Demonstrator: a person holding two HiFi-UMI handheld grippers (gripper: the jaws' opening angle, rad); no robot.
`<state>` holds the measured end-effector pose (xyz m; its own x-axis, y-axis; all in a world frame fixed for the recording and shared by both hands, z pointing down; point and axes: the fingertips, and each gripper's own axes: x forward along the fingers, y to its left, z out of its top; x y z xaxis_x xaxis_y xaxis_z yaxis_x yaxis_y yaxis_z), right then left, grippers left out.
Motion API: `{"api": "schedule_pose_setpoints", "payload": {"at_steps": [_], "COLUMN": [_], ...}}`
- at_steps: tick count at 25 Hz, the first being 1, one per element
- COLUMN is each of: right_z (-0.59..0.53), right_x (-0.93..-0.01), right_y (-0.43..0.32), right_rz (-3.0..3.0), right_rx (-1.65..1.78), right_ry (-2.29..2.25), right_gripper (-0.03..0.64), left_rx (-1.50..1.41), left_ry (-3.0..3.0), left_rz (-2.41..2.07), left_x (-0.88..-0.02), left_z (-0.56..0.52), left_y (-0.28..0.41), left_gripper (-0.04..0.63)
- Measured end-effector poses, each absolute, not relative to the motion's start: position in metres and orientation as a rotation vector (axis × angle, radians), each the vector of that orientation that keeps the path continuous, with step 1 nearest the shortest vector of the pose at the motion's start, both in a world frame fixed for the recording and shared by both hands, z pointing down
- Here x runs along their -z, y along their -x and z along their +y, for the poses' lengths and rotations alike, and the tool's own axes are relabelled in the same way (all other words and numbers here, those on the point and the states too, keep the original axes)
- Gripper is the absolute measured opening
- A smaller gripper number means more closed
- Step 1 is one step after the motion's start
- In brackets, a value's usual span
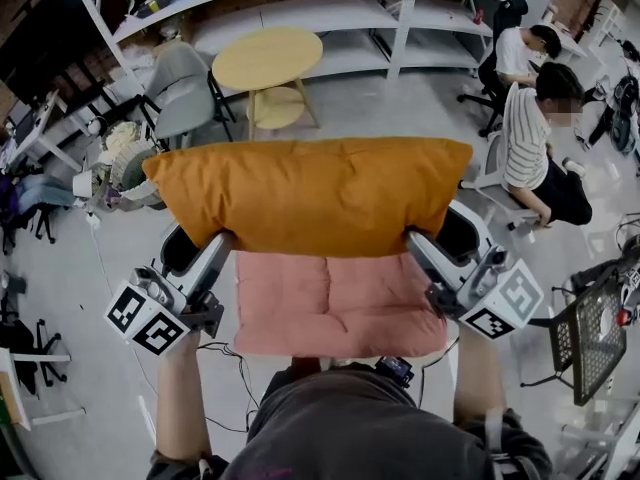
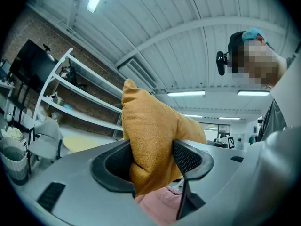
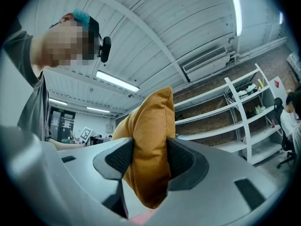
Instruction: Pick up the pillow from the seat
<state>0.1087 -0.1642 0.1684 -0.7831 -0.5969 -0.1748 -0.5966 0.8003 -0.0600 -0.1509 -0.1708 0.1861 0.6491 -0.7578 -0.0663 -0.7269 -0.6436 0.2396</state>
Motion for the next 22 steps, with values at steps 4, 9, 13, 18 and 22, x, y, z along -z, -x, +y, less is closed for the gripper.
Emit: {"api": "schedule_pose_setpoints", "payload": {"at_steps": [4, 9, 13, 18, 22], "right_z": [-0.1644, -0.1643, -0.1649, -0.1593, -0.1627], "right_x": [-0.1693, -0.1681, -0.1699, -0.1722, -0.1704], "right_y": [-0.1087, -0.1081, -0.1091, -0.1111, -0.11], "right_rz": [2.805, 2.807, 2.806, 2.803, 2.805], "right_rx": [0.007, 0.01, 0.015, 0.006, 0.009], "right_ry": [0.953, 0.966, 0.974, 0.972, 0.973], "right_gripper": [0.212, 0.212, 0.212, 0.212, 0.212], "left_rx": [0.241, 0.247, 0.25, 0.255, 0.255], "left_ry": [-2.674, -2.674, -2.675, -2.68, -2.678], "left_rz": [-1.208, -1.195, -1.189, -1.189, -1.189], "left_x": [-0.1878, -0.1875, -0.1887, -0.1911, -0.189], "left_z": [-0.1725, -0.1735, -0.1738, -0.1686, -0.1717], "left_y": [0.151, 0.1515, 0.1505, 0.1485, 0.1497], "left_gripper": [0.268, 0.268, 0.268, 0.268, 0.268]}}
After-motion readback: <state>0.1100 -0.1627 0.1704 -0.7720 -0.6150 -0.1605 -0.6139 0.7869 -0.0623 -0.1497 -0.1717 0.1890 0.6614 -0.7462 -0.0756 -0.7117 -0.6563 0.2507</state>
